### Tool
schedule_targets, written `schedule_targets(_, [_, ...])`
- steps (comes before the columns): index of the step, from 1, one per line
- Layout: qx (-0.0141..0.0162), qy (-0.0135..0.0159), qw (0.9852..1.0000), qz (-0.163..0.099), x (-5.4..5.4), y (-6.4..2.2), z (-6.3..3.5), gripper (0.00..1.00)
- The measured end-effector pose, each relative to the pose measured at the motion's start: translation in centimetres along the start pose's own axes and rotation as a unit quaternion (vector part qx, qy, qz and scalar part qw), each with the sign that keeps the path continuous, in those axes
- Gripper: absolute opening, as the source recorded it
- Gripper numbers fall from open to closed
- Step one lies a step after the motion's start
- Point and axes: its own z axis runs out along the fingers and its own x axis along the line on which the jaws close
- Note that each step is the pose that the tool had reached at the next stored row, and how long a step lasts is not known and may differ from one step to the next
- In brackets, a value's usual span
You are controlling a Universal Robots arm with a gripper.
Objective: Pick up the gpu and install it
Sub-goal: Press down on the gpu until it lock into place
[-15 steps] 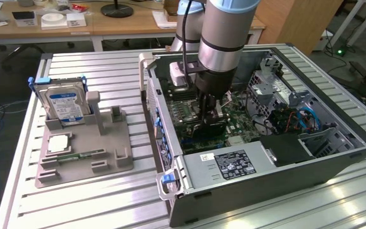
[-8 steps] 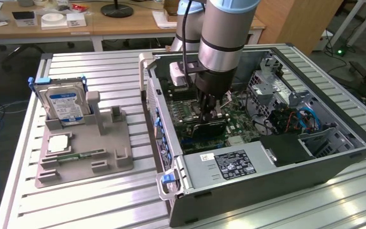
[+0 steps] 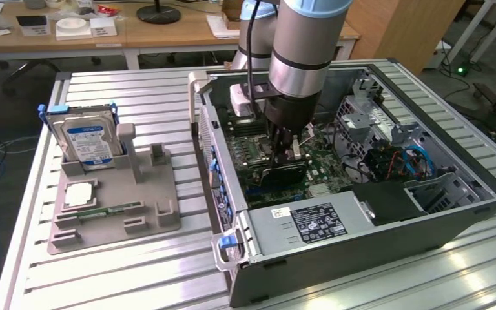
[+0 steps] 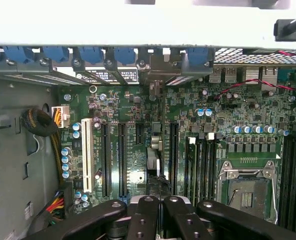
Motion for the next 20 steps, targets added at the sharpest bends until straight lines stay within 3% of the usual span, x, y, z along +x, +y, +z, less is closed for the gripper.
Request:
schedule_targets(9, [0.0, 0.0001, 1.0, 0.0, 0.0, 0.09, -0.01, 0.1])
schedule_targets(13, [-0.0003, 0.0001, 1.0, 0.0, 0.0, 1.01, -0.09, 0.1])
schedule_targets(20, [-0.0003, -0.0001, 1.0, -0.002, 0.0, 1.25, -1.51, 0.1])
